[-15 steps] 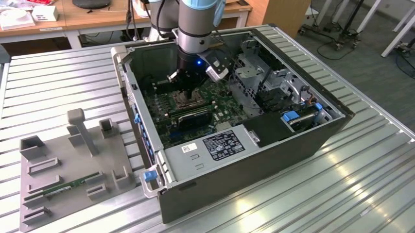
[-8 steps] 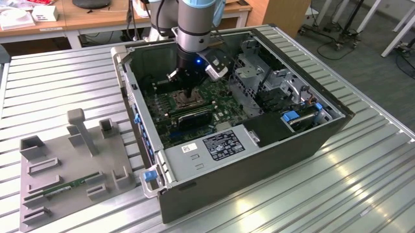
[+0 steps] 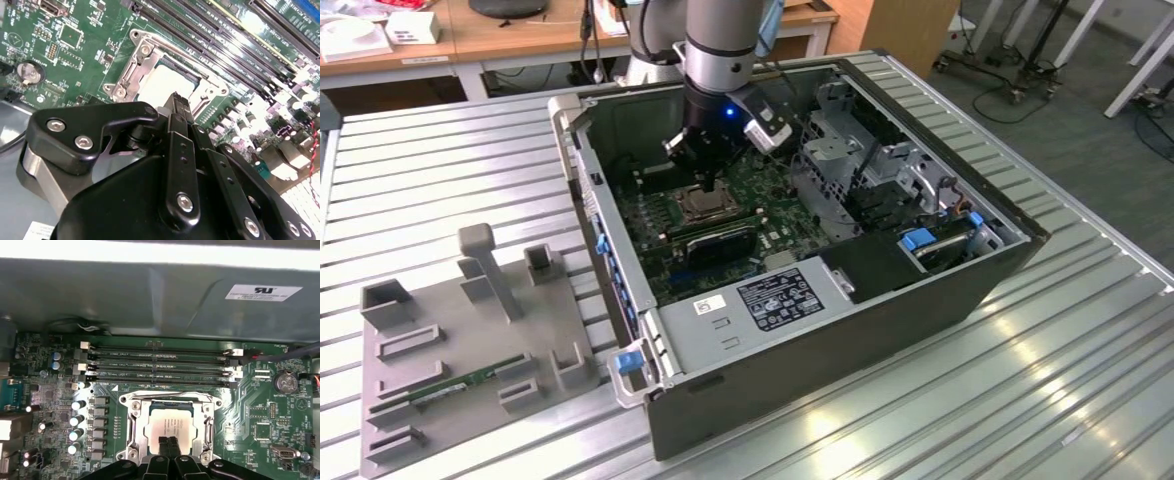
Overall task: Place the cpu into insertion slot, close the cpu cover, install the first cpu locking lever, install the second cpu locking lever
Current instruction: 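Install the second cpu locking lever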
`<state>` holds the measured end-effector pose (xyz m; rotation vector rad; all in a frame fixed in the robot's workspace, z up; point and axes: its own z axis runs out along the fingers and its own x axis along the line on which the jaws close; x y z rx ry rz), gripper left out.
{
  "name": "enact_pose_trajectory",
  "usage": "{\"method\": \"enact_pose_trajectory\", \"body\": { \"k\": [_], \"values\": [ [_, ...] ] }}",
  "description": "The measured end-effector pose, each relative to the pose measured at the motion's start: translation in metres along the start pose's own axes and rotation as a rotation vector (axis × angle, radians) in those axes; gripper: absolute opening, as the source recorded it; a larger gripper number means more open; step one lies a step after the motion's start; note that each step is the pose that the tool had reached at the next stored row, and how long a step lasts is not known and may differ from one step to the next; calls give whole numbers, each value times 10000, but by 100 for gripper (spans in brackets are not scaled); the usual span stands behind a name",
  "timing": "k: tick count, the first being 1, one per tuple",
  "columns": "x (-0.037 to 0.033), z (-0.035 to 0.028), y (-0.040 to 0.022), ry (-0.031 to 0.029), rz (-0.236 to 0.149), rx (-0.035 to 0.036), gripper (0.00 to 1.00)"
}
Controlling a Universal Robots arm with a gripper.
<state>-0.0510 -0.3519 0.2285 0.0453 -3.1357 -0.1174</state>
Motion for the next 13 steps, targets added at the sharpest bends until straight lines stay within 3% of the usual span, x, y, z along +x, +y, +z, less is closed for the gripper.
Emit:
{"method": "enact_pose_trajectory", "body": {
  "k": [13],
  "values": [
    [0,-24,2,-1,0,-2,11]
  ]
}}
